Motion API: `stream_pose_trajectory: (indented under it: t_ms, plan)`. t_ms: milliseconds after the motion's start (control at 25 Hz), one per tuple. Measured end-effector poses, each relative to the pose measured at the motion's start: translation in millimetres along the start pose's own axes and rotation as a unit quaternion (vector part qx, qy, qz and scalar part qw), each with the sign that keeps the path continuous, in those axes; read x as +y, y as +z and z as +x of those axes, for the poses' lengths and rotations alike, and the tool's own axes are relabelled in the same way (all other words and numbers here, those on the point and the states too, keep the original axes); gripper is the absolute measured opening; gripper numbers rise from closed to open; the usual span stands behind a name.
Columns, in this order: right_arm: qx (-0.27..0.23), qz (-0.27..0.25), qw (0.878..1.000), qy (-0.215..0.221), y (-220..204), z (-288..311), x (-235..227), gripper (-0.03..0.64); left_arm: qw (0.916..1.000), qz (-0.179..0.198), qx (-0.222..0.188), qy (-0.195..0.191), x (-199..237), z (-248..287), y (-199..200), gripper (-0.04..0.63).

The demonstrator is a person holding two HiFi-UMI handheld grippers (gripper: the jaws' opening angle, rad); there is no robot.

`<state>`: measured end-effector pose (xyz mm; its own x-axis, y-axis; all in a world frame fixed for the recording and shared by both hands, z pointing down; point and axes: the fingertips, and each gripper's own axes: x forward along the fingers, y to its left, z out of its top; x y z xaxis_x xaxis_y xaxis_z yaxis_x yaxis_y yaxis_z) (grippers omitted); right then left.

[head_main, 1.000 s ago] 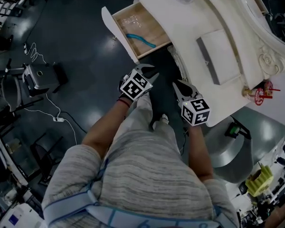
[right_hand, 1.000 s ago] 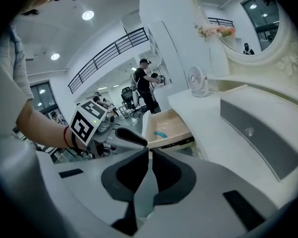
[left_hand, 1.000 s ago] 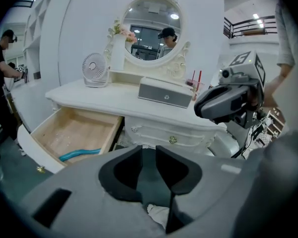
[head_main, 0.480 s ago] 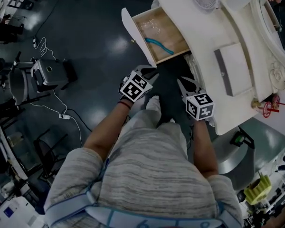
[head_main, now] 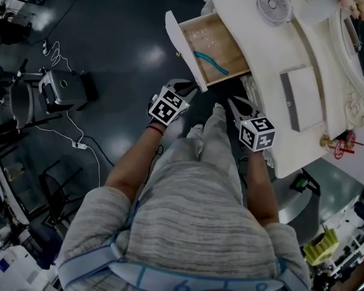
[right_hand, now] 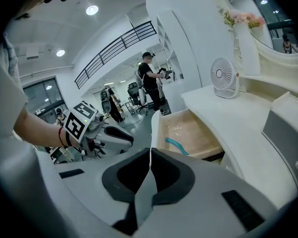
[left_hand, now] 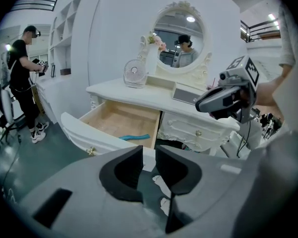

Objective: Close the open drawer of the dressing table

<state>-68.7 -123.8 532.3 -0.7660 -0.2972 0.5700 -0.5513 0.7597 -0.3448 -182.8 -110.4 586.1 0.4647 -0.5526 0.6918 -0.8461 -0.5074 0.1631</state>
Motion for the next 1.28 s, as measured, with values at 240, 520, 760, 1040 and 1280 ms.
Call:
stream_pose_trajectory:
  t_ms: [240, 520, 760, 1040, 1280]
  plan:
    - [0.008, -0.001, 1.000, 0.017, 12.2, 11.5, -8.4, 0.017, 0.9991, -0.008, 0.026, 0.032, 36.9, 5.0, -7.4, 0.089]
    - [0.012, 0.000, 1.000, 0.026, 28.1, 23.6, -29.7, 0.017, 0.9971, -0.015, 0.050, 0.054, 70.4, 22.6, -10.7, 0.089]
    - [0.014, 0.007, 0.999, 0.029, 35.2, 30.3, -43.3, 0.017, 0.9936, 0.009, 0.090, 0.067, 96.7, 40.6, -21.2, 0.092]
    - [0.018, 0.013, 0.999, 0.028, 39.8, 32.0, -55.2, 0.017, 0.9886, 0.022, 0.123, 0.084, 128.3, 54.6, -27.5, 0.115]
    - [0.021, 0.016, 0.999, 0.025, 38.4, 30.6, -64.0, 0.017, 0.9831, 0.039, 0.155, 0.089, 148.6, 67.3, -33.8, 0.124]
